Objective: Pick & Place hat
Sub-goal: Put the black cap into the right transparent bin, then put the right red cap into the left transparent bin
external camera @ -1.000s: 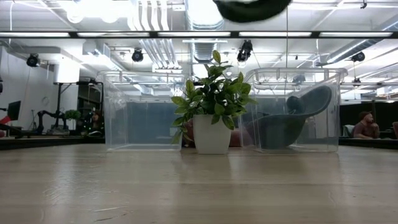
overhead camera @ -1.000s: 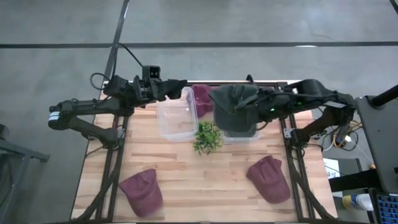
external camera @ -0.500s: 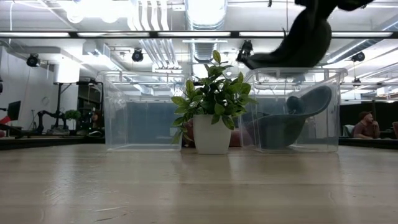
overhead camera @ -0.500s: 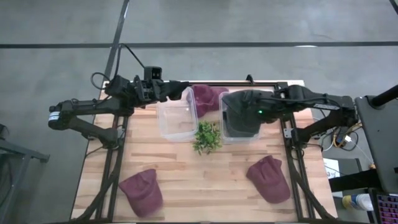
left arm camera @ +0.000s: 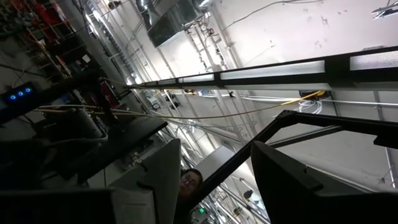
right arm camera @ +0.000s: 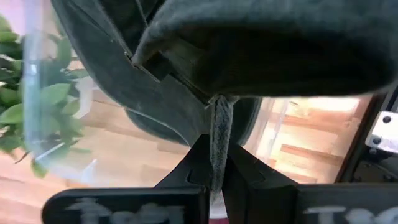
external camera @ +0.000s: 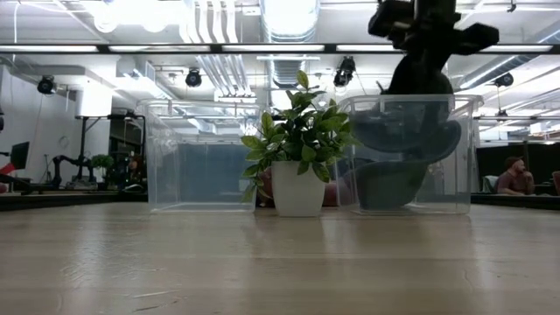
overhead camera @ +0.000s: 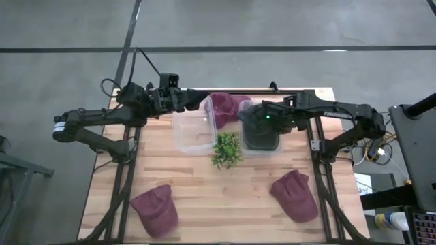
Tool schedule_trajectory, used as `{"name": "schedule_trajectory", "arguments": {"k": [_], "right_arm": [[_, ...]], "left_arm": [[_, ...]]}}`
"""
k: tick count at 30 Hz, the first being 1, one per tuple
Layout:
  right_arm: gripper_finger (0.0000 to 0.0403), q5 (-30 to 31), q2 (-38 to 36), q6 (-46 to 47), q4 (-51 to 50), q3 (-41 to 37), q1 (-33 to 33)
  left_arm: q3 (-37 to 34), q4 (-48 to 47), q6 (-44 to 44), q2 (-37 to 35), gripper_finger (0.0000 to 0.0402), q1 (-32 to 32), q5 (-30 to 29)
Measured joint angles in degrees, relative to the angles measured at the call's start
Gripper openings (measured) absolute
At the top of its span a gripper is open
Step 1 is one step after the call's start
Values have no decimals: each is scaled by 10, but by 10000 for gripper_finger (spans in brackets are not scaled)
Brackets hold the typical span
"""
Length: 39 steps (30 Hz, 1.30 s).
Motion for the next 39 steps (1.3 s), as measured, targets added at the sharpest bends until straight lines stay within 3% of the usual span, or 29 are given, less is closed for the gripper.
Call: {"name": "schedule_trajectory", "arguments": {"k": [10,21,26,33,39], "right_arm": [[30,-16,33,-56,16,-19,-25],[204,-20,39,-80,7,11,-25],[255,-24,35,-89,-16,70,-22],[270,-105,34,-137,-20,156,24],[256,-181,34,-79,-20,198,91]], "left_arm": [[0,-2,0,0,188,2,0],[0,-4,0,0,188,3,1],[0,-8,4,0,188,3,1],[0,-31,4,0,188,3,1],[0,-40,21,0,188,3,11]]}}
